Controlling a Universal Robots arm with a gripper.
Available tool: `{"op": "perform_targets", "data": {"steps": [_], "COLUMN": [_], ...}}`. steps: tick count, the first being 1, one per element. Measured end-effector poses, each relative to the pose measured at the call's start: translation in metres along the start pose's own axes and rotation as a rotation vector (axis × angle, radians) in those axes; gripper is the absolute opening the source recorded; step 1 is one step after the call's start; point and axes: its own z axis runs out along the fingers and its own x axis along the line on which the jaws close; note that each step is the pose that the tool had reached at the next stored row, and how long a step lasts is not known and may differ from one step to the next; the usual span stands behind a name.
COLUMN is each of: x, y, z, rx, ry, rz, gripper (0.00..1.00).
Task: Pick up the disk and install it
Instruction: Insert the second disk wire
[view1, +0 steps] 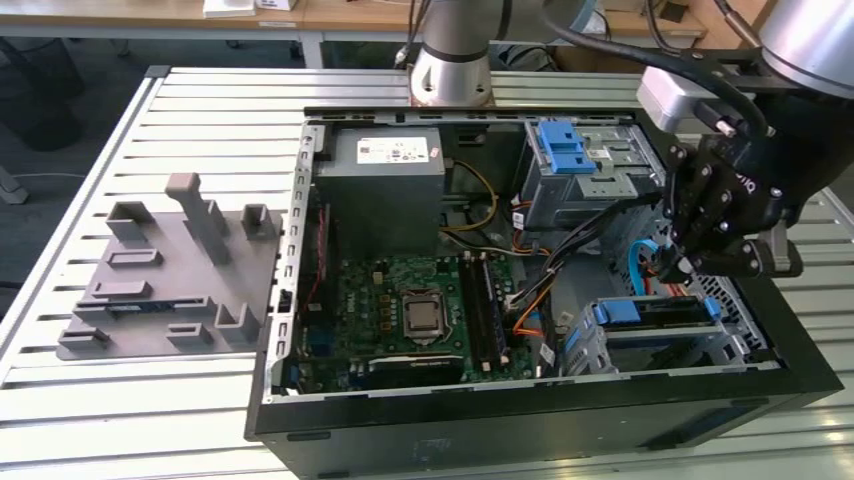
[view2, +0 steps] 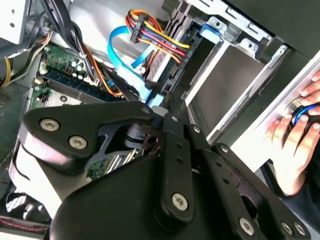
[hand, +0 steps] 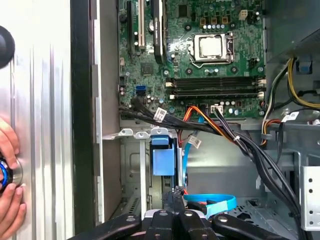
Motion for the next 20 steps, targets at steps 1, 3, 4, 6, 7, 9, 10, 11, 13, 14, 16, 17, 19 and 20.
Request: {"op": "perform_targets", "data": {"steps": [1, 3, 4, 6, 7, 9, 10, 11, 13, 14, 16, 17, 19, 20], "x": [0.0001, 0.0003, 0.0003, -0.0007, -0.0018, -0.0053, -0.0076, -0.0096, -0.0114, -0.0118, -0.0122, -0.0124, -0.0132, -0.0140], "y": [0.0004, 0.0007, 0.0008, 0.0010, 0.0011, 0.0012, 0.0013, 0.0013, 0.0014, 0.0014, 0.0015, 0.0015, 0.0016, 0.0016], "z": [-0.0019, -0.0064, -0.0085, -0.0116, -0.0127, -0.0139, -0.0142, -0.0144, -0.0146, -0.0150, -0.0162, -0.0170, -0.0179, -0.0180], "rx": [0.0000, 0.0001, 0.0001, 0.0001, 0.0001, 0.0000, 0.0000, 0.0000, 0.0000, -0.0001, -0.0004, -0.0007, -0.0014, -0.0017], "ry": [-0.0001, -0.0002, -0.0003, -0.0003, -0.0004, 0.0000, -0.0001, 0.0001, 0.0003, 0.0004, 0.0004, 0.0003, 0.0000, 0.0001], "rz": [0.000, 0.000, 0.000, 0.000, 0.000, 0.000, 0.000, 0.000, 0.000, 0.000, 0.000, 0.000, 0.000, 0.000], "gripper": [0.11, 0.11, 0.11, 0.11, 0.11, 0.11, 0.11, 0.11, 0.11, 0.11, 0.11, 0.11, 0.11, 0.11]}}
